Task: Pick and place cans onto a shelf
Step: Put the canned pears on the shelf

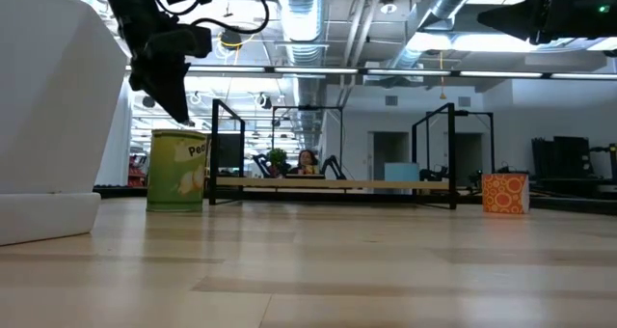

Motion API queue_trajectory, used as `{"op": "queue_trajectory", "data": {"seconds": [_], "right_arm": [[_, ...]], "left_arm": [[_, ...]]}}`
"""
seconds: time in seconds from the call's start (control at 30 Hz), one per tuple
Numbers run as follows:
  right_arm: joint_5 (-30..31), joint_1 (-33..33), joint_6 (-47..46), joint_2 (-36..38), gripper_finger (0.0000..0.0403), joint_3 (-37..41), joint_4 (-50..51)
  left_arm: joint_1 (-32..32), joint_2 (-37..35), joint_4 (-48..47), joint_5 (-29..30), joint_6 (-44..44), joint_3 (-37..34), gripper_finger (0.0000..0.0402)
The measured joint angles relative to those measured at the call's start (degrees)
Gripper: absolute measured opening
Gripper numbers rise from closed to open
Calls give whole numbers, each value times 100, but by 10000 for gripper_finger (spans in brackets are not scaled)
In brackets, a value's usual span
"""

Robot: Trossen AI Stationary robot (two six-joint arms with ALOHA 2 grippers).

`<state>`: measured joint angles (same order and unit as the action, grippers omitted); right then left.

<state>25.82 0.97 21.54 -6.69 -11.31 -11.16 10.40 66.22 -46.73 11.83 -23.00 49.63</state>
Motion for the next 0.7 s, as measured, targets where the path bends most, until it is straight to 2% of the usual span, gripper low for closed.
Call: {"op": "queue_trajectory", "data": {"seconds": [0.23, 0.33, 0.53, 0.7], "right_arm": [[0, 0, 45, 1, 24, 0, 4], [0, 0, 128, 1, 24, 0, 50], [0, 0, 142, 1, 24, 2, 56], [0, -4, 144, 1, 24, 2, 82]], "left_arm": [[104, 0, 92, 148, 173, 0, 104], [104, 0, 123, -32, -168, 0, 117], [100, 137, 93, -304, -564, 2, 118], [102, 419, 63, -561, -530, 2, 117]]}}
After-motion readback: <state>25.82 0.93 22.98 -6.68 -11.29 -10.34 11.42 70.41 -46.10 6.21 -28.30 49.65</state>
